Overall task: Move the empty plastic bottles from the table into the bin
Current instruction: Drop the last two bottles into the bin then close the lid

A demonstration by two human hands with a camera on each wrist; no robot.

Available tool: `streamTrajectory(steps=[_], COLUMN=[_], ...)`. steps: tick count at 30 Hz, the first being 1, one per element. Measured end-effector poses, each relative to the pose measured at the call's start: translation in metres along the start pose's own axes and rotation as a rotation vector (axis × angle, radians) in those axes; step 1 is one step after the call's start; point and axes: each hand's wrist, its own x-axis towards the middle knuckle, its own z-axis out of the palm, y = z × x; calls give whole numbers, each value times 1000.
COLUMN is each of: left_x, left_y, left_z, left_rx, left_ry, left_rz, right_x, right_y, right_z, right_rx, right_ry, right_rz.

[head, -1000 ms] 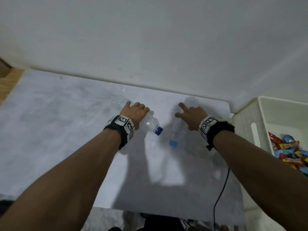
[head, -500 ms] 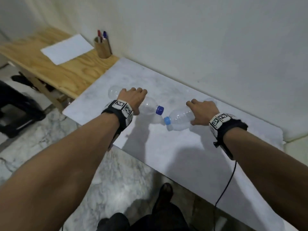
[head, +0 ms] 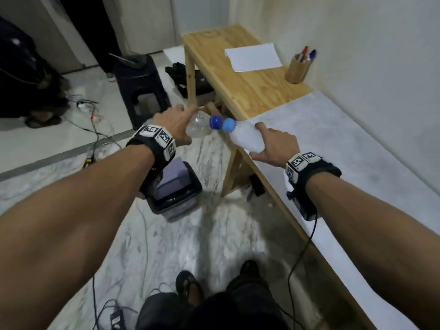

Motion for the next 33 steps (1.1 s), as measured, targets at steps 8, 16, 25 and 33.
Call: streamTrajectory(steps=[8, 16, 25, 33], left_x=[-23, -21, 2, 17], left_y=[-102, -151, -160, -152], left_z=[63, 159, 289, 387], left_rx=[-264, -496, -950, -1095], left_ry=[34, 78, 285, 353], left_rz=[-322, -586, -819, -737], right_x=[92, 169, 209, 213], right_y=[-116, -171, -199, -197], right_z=[46, 130, 259, 353], right_rx=[101, 287, 417, 483], right_ry=[-84, -212, -389, -406], right_rz=[-221, -268, -220, -192])
